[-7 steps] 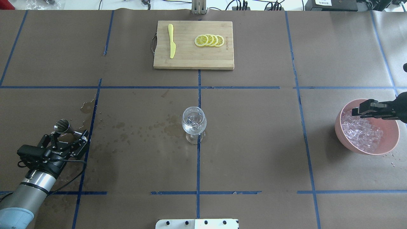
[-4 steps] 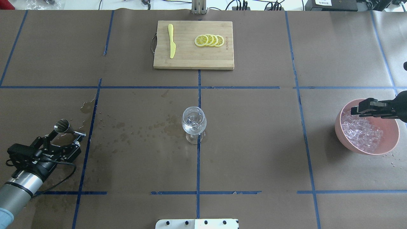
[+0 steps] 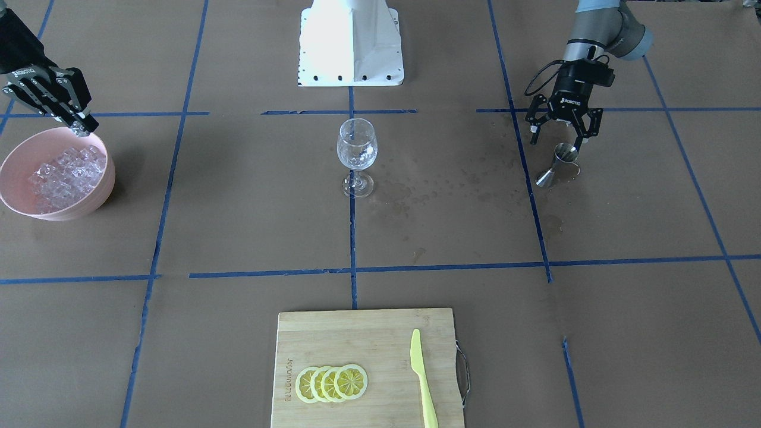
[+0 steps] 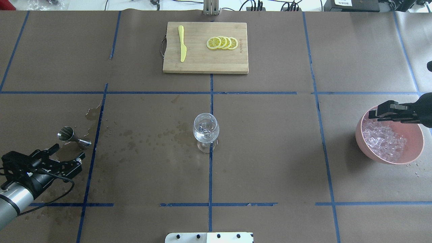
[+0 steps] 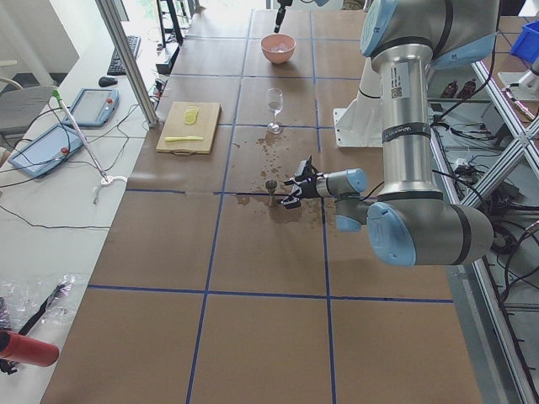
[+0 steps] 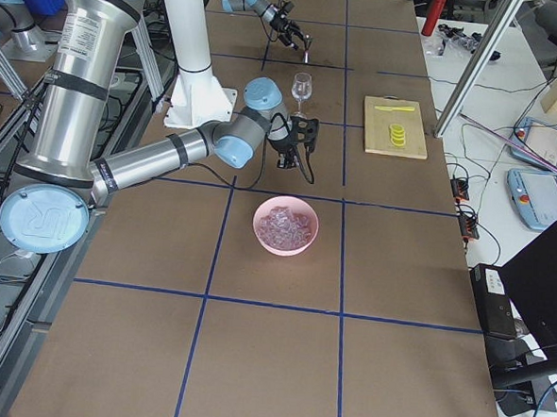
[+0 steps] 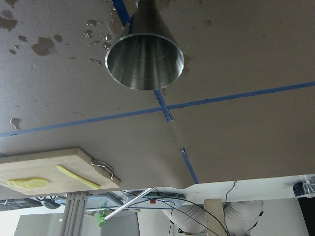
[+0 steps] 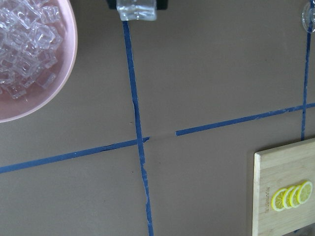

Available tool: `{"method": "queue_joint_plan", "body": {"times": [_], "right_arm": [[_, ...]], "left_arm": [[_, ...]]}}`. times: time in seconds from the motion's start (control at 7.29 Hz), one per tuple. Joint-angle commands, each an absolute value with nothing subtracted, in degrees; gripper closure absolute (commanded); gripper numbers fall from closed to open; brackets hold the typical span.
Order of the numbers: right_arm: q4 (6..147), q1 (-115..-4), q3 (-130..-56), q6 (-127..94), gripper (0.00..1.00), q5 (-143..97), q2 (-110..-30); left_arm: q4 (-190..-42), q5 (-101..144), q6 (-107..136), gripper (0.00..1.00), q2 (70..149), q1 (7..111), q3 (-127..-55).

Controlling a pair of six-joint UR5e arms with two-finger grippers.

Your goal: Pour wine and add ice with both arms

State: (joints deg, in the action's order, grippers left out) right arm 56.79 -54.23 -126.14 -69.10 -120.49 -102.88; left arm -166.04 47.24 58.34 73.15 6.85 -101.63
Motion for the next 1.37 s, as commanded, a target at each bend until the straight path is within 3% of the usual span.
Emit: {"method": "queue_joint_plan", "body": {"times": [0.0, 0.41, 0.82, 1.23], "right_arm": [[56.86, -54.14, -126.47, -72.75, 1.0, -120.76, -99.52], [57.74, -51.44, -125.86, -80.74, 1.0, -122.87, -89.25], [79.55, -42.24, -125.69, -85.76, 1.0, -118.16, -67.22], [82.27, -29.73, -120.27, -89.21, 1.0, -104.7, -58.57]], "left_arm": [[-161.57, 56.56, 59.06, 0.0, 66.06, 6.86, -110.07], [-161.28, 65.36, 60.9, 0.0, 61.71, 7.03, -112.15], [-160.67, 77.11, 61.44, 0.0, 58.19, 9.73, -114.86], [-144.89, 92.87, 61.44, 0.0, 57.92, 18.8, -124.51]]}}
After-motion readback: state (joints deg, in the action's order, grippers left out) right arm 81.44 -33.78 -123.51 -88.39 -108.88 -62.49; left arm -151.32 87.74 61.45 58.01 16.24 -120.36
